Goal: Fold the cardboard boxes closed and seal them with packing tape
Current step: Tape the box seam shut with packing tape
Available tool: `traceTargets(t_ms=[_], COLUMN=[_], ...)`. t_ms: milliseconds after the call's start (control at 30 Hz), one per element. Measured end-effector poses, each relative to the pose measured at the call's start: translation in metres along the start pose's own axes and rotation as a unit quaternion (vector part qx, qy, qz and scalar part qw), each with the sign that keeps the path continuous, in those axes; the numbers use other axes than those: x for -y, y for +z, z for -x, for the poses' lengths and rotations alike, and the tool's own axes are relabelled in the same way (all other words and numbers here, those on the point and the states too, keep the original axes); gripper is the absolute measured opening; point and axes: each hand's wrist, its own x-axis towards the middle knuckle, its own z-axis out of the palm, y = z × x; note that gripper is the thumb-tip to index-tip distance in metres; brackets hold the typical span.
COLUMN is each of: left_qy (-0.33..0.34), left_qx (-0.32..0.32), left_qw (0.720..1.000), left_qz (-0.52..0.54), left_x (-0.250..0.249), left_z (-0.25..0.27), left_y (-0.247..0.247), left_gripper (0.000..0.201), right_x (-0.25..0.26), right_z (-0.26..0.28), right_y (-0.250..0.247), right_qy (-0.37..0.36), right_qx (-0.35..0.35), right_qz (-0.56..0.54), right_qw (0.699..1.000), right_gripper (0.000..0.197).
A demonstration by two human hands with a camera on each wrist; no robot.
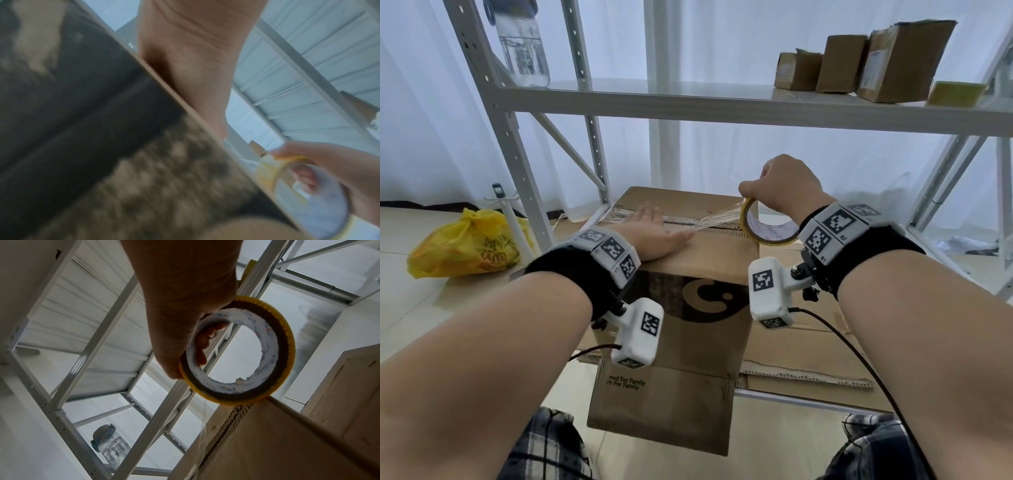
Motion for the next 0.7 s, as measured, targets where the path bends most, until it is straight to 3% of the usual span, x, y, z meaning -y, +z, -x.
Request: traceTargets(t_ms=[167, 500, 700], left_qy=[0.083, 0.106, 0.170], left_qx=[0.006, 0.019, 0.015], left_qw=[0.996, 0.994, 0.985], left_qz=[-0.013, -0.010, -0.010], left_x=[-0.042, -0.051, -0.063], left_z=[0.002, 0.006, 0.008], left_y=[0.006, 0.004, 0.006], left_gripper=[0.096, 0.094, 0.082], right_x=[-0.001, 0.005, 0.018], right_z=[0.000, -0.001, 0.003], right_y=[0.000, -0.001, 0.000], right_qy=[0.003, -0.021, -0.048], right_qx=[-0.008, 0.006, 0.016], right_qz=[0.002, 0.033, 0.132], right_qw=[1.000, 0.999, 0.990], right_gripper=[0.030, 0.028, 0.029])
